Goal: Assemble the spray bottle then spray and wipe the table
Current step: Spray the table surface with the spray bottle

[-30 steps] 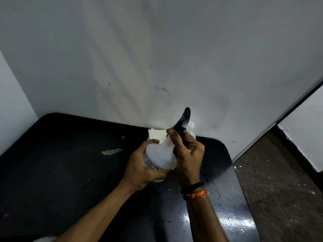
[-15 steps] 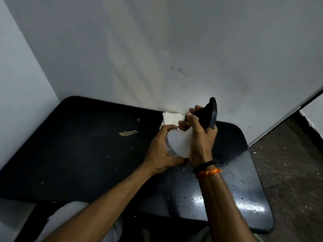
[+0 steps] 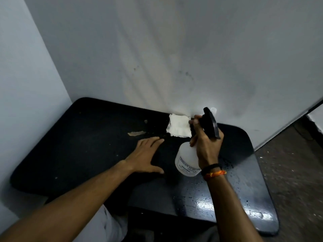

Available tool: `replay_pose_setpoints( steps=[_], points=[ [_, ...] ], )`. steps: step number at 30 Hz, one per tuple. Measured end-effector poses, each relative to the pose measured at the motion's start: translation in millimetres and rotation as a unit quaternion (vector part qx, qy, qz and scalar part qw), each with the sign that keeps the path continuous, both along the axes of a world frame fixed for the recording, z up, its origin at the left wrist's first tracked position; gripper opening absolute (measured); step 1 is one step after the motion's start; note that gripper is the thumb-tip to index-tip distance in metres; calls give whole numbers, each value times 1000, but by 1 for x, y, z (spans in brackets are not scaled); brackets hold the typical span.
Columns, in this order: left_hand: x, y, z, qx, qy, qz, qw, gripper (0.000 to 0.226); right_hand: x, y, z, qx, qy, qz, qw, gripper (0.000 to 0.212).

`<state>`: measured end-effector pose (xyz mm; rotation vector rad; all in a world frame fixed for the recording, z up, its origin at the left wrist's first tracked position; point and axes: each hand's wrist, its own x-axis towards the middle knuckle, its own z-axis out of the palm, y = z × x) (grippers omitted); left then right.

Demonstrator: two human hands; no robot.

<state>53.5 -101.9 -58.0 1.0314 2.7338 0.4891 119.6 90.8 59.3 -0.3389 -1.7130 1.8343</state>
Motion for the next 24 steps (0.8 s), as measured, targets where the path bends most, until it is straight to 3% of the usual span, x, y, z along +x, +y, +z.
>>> replay_pose_setpoints(
  steps=[4,7,11,16,24],
  points=[
    [-7,-34,-28,-47,77,87,992,83,8,3,-13,65,-66,74,993,15],
    [-8,-47,-42,-63,73,157,983,71,17,9,-20,133,-129,143,972,4],
    [-9,-56,-53,-102,75,164,978,71,33,24,-24,186,-246,203,929,22],
    [-9,-57,-57,-83,95,169,977,78,49,45,-32,291,-339,225,866,27],
    [5,-52,-55,-86,79,137,984,62,76,60,-43,344,-391,242,819,26]
  ],
)
